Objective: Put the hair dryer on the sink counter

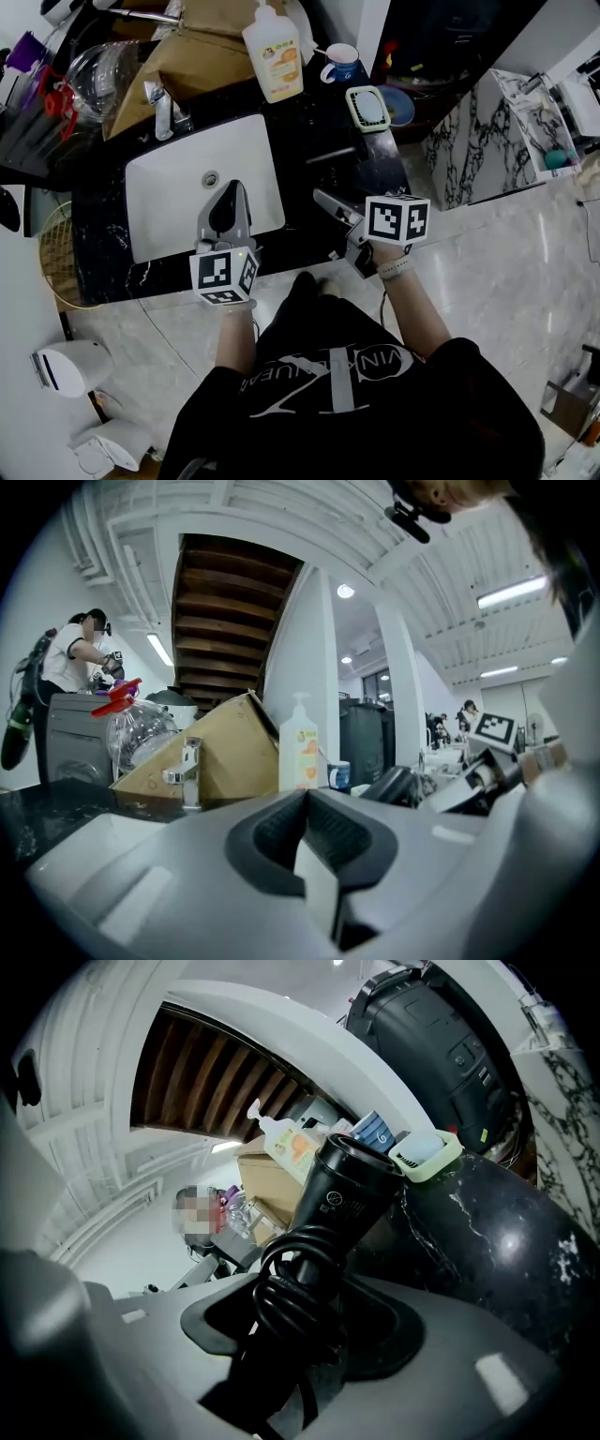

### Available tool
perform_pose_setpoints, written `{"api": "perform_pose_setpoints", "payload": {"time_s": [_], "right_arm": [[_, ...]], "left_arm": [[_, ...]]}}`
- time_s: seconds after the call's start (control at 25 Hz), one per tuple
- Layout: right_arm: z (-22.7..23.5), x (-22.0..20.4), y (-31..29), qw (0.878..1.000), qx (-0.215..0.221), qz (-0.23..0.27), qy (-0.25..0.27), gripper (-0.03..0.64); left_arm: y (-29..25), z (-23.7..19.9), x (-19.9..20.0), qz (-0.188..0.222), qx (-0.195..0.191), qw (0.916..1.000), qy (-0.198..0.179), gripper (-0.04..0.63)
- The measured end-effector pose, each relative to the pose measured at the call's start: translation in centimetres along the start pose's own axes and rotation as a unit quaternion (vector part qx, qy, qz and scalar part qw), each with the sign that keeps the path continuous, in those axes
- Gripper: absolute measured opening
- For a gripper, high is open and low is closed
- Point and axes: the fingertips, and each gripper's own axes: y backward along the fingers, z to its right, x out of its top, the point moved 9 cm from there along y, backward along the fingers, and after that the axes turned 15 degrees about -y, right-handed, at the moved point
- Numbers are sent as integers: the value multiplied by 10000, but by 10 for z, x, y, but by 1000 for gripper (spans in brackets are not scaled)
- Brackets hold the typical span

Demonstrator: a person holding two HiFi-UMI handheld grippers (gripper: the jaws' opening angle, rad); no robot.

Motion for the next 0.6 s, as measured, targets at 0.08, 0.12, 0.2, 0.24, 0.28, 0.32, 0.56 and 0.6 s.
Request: {"api": "perform_pose_setpoints", "payload": {"time_s": [0.08, 0.12, 0.2, 0.24, 0.28, 0.32, 0.56, 0.6], "right_arm": [[0, 8, -9, 10000, -33, -4, -51, 275], [0, 12, -14, 9999, -56, -11, -89, 275], [1, 18, -24, 9998, -106, -42, -163, 275], [0, 22, -28, 9997, -121, -64, -197, 275], [0, 25, -33, 9996, -120, -90, -232, 275], [0, 28, -38, 9995, -103, -114, -273, 275], [-1, 41, -63, 9983, -6, -213, -550, 275], [-1, 42, -67, 9980, -10, -229, -586, 275]], "left_arm": [[-11, -4, 1, 23, -67, 10000, -16, 0], [-16, -7, 1, 27, -92, 10000, -20, 0], [-25, -13, 0, 7, -122, 9999, 13, 0], [-30, -16, -1, -8, -127, 9999, 45, 0], [-34, -19, -1, -18, -128, 9999, 72, 0], [-38, -21, -1, -20, -129, 9999, 84, 0], [-55, -32, -2, -13, -144, 9998, 100, 0], [-56, -34, -2, -15, -142, 9998, 105, 0]]}}
